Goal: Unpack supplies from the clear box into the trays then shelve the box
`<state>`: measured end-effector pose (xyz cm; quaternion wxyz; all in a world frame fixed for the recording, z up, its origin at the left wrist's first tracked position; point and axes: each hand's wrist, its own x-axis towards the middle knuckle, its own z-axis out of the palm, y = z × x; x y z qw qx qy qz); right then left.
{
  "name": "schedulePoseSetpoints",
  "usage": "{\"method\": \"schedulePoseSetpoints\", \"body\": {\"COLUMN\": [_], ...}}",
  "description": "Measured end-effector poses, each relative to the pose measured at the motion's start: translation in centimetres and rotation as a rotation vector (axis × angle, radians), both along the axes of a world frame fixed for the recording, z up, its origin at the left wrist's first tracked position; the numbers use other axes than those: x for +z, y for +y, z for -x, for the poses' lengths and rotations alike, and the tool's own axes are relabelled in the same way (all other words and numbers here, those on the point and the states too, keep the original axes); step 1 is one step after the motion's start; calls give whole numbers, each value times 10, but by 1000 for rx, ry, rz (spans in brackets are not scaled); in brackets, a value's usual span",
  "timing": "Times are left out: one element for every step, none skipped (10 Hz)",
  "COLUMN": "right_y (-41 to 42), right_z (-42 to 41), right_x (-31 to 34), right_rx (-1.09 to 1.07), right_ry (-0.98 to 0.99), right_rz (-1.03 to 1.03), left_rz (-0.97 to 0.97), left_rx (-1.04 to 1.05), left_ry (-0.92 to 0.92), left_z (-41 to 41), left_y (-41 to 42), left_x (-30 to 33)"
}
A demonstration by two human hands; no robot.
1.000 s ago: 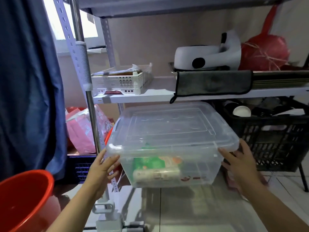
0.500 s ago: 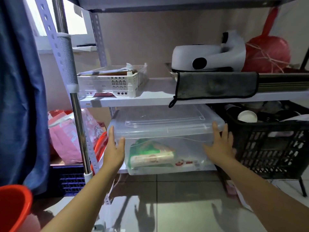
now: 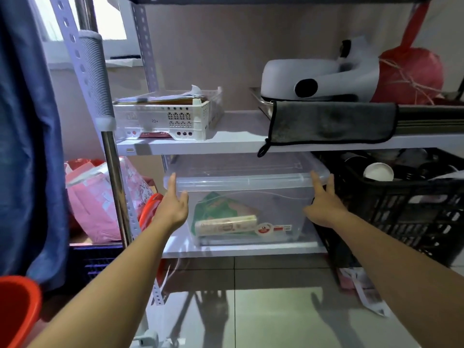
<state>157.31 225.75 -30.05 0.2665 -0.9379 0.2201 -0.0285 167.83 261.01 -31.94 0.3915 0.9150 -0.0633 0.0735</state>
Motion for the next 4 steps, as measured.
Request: {"method": "schedulePoseSetpoints", "body": {"right_y": [-12,-13,0,23], "right_z": [-5,-3,22,73], "right_x": [8,13,7,-20], "right_rx": [29,36,46,101], "right_ry": [61,64,-8,3], "right_rz": [-32,-66,-68,-68], "left_rz": [-66,43,61,40], "left_rx": [-26,-30,-1,-83], "left_ry": [63,146,134,176], "left_z": [-1,6,28,73], "left_y": [0,-1,-2,-7], "left_x": [10,23,28,17]}}
